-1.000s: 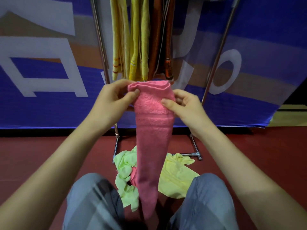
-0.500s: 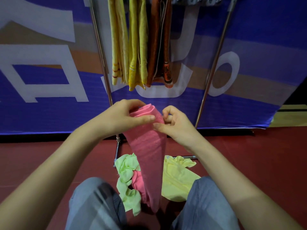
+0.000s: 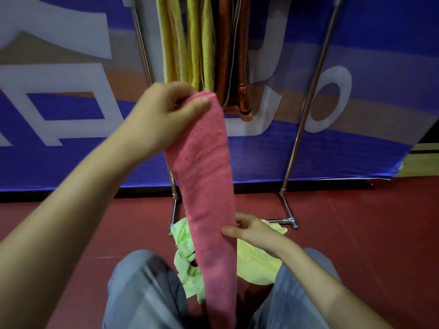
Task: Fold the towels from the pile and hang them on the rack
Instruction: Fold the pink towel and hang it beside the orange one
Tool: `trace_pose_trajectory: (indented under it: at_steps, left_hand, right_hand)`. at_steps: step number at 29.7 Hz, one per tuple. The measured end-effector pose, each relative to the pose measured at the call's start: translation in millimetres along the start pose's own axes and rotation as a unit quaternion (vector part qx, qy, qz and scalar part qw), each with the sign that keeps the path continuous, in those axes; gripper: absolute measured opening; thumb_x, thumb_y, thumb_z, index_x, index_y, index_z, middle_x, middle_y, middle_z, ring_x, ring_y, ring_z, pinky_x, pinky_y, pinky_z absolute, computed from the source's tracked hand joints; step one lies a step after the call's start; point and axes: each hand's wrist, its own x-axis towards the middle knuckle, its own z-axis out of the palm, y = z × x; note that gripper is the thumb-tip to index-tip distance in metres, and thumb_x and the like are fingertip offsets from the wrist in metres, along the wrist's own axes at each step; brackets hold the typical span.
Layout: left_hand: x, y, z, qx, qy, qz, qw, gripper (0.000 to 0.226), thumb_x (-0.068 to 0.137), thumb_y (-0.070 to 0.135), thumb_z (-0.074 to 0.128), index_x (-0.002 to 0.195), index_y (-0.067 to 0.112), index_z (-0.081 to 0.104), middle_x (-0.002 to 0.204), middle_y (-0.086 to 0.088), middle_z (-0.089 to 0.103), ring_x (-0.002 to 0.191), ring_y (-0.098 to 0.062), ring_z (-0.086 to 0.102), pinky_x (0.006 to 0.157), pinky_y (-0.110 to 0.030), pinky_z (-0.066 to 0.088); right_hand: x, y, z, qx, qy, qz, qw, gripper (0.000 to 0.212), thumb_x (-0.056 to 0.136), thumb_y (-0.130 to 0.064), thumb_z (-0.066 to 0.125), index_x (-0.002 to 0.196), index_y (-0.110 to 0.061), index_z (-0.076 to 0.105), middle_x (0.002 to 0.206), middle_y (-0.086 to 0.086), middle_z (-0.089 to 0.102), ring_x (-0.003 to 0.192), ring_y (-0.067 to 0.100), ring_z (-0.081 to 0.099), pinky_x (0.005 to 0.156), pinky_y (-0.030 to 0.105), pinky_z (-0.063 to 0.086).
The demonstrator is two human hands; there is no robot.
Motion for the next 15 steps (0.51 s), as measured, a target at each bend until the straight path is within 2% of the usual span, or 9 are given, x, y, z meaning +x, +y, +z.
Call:
trace_pose_trajectory:
  at_steps: [3,5,7,9,10,11,12,13,15]
  left_hand:
    - [5,-4,-10,0.006,0.024,-0.007,1.0,0.027,0.087,0.034,0.053,0.072,0.012,0.057,0.063,-0.004,0.047,0.058,-0.01,0.042,0.049,-0.021,0.033]
    - [6,-9,-16,0.011,0.042,-0.019,0.999,0.024,0.088,0.033,0.051,0.067,0.023,0.053,0.06,0.003,0.046,0.051,0.0,0.041,0.045,-0.009,0.033]
    - [4,-14,-19,0.033,0.055,-0.028,0.998,0.026,0.089,0.032,0.051,0.063,0.025,0.05,0.058,0.005,0.044,0.047,0.001,0.041,0.042,-0.006,0.033]
    - [1,-25,-20,0.079,0.071,-0.029,0.994,0.031,0.089,0.03,0.05,0.061,0.018,0.048,0.055,0.003,0.04,0.046,-0.002,0.04,0.044,-0.015,0.032]
    - [-2,-33,-20,0.109,0.073,-0.037,0.991,0.032,0.09,0.03,0.05,0.063,0.012,0.048,0.054,0.0,0.039,0.048,-0.006,0.039,0.048,-0.024,0.032]
    - [-5,-43,-19,0.138,0.064,-0.051,0.987,0.033,0.09,0.029,0.05,0.065,0.008,0.048,0.054,-0.004,0.039,0.052,-0.015,0.039,0.051,-0.032,0.03]
    - [-10,-55,-16,0.16,0.041,-0.071,0.984,0.034,0.09,0.029,0.05,0.064,0.007,0.046,0.055,-0.007,0.04,0.056,-0.023,0.04,0.053,-0.034,0.028]
    - [-16,-67,-12,0.17,0.011,-0.095,0.981,0.034,0.089,0.029,0.05,0.063,0.008,0.045,0.057,-0.008,0.041,0.06,-0.026,0.042,0.057,-0.033,0.029]
    - [-31,-91,-1,0.172,-0.041,-0.148,0.973,0.034,0.089,0.03,0.05,0.061,0.011,0.044,0.058,-0.008,0.044,0.064,-0.027,0.045,0.06,-0.032,0.032]
  right_hand:
    - [4,27,2,-0.024,-0.007,0.042,0.999,0.016,0.087,-0.012,0.056,0.098,-0.02,0.063,0.099,-0.01,0.064,0.086,-0.007,0.06,0.081,0.011,0.048]
    - [5,40,3,-0.033,-0.008,0.061,0.998,0.021,0.088,-0.013,0.054,0.108,-0.014,0.062,0.107,-0.004,0.063,0.095,0.001,0.059,0.093,0.017,0.047]
    - [4,48,4,-0.031,0.003,0.065,0.997,0.025,0.09,-0.011,0.051,0.114,-0.009,0.058,0.109,-0.002,0.062,0.093,-0.001,0.058,0.087,0.012,0.047]
    - [3,50,4,-0.02,0.013,0.061,0.998,0.02,0.09,-0.007,0.049,0.108,-0.009,0.059,0.099,-0.005,0.062,0.081,-0.009,0.058,0.074,0.007,0.046]
    - [2,49,4,-0.019,0.018,0.063,0.998,0.015,0.09,-0.007,0.049,0.099,-0.012,0.06,0.09,-0.008,0.063,0.073,-0.011,0.058,0.071,0.009,0.045]
    - [1,49,2,-0.023,0.022,0.062,0.998,0.012,0.09,-0.007,0.05,0.088,-0.015,0.059,0.08,-0.011,0.062,0.066,-0.011,0.057,0.07,0.01,0.043]
    - [1,47,-1,-0.026,0.023,0.057,0.998,0.015,0.09,-0.008,0.05,0.08,-0.017,0.056,0.071,-0.014,0.06,0.062,-0.011,0.055,0.069,0.013,0.042]
    - [-1,44,-5,-0.019,0.024,0.053,0.998,0.016,0.09,-0.009,0.051,0.077,-0.017,0.057,0.069,-0.015,0.061,0.063,-0.011,0.054,0.07,0.014,0.042]
    - [-4,34,-11,-0.012,0.019,0.028,0.999,0.011,0.087,-0.017,0.056,0.086,-0.008,0.063,0.08,-0.009,0.064,0.077,-0.002,0.057,0.077,0.016,0.042]
